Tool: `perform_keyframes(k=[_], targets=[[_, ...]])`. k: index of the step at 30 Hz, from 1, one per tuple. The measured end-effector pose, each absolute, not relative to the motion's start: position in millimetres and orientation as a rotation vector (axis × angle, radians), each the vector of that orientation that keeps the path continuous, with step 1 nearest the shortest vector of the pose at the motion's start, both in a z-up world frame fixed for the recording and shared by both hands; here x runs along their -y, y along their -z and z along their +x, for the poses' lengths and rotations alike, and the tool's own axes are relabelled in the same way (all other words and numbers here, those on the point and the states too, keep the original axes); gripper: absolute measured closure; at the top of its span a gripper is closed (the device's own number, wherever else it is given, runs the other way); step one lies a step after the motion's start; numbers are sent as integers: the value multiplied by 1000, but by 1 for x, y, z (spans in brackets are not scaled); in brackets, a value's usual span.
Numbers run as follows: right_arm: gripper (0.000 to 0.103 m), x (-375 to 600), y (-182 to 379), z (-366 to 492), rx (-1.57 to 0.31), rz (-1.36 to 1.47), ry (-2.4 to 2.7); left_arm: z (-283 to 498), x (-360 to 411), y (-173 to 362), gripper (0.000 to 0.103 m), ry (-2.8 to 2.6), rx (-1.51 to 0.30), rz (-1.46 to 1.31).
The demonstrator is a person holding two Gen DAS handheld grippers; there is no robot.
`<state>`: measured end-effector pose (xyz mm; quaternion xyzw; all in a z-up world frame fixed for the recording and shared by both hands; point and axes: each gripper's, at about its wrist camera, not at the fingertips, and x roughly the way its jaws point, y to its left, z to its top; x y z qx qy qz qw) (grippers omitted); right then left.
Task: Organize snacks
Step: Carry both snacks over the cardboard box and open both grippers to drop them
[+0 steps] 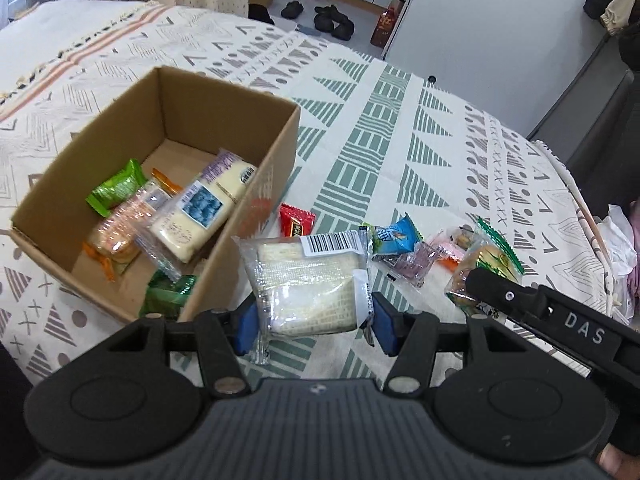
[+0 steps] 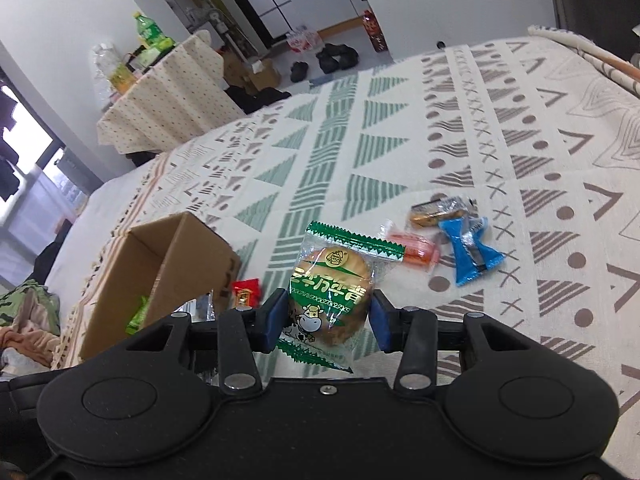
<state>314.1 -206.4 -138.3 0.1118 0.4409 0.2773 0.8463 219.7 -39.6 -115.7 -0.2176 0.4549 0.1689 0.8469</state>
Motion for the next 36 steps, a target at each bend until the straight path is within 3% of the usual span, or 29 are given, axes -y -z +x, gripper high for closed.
perform_keyframes(k=[17, 36], targets=[[60, 189, 109, 293, -840, 268, -659, 194, 26, 77, 47, -347, -885, -453], [60, 139, 76, 266, -747, 238, -736, 175, -38, 45, 47, -372, -822, -487]])
